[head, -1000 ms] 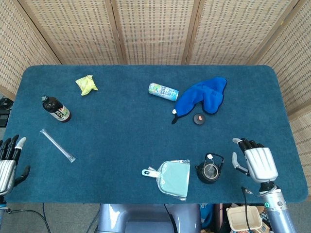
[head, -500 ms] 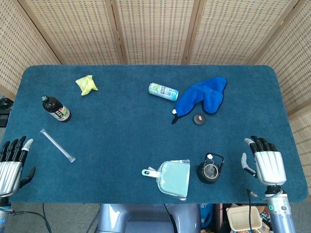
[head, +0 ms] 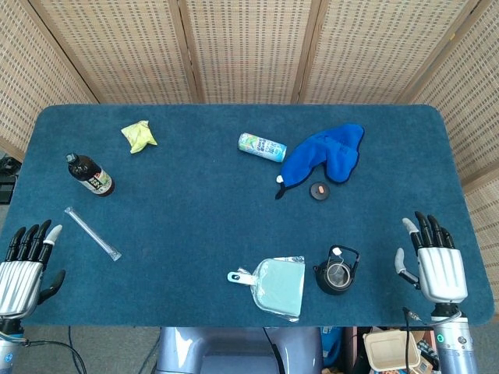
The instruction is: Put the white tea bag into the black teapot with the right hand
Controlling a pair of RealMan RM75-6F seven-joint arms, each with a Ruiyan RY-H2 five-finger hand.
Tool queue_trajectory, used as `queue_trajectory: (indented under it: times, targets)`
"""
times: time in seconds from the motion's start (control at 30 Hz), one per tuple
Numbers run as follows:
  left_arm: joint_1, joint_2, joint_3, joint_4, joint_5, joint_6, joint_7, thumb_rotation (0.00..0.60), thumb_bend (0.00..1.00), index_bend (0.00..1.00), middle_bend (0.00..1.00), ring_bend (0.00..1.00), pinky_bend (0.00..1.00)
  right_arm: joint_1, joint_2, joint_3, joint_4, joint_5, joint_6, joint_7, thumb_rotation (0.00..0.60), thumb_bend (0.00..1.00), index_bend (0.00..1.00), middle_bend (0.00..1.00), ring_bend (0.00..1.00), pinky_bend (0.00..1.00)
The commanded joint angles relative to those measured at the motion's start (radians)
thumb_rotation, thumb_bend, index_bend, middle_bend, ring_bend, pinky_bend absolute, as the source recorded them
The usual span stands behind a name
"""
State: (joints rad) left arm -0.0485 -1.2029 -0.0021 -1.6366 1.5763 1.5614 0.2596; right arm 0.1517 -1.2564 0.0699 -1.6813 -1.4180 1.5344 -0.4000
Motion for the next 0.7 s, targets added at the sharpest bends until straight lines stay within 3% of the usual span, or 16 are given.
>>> queue_trajectory:
  times: [0.03, 0.7]
  targets:
    - [0.002, -0.003, 0.0, 0.005, 0.004, 0.005, -0.006, 0.6, 0.38, 0.0, 0.0, 0.0, 0.0, -0.001, 0.002, -0.006, 0.005, -0.014, -0.009, 0.027, 0.0, 0.74, 0.09, 0.1, 0.05, 0.19]
    - [0.007, -0.019, -0.004, 0.032, 0.02, 0.024, -0.035, 0.6, 0.38, 0.0, 0.0, 0.0, 0.0, -0.003, 0.019, -0.018, 0.0, -0.056, -0.049, 0.136, 0.0, 0.71, 0.07, 0.09, 0.01, 0.14]
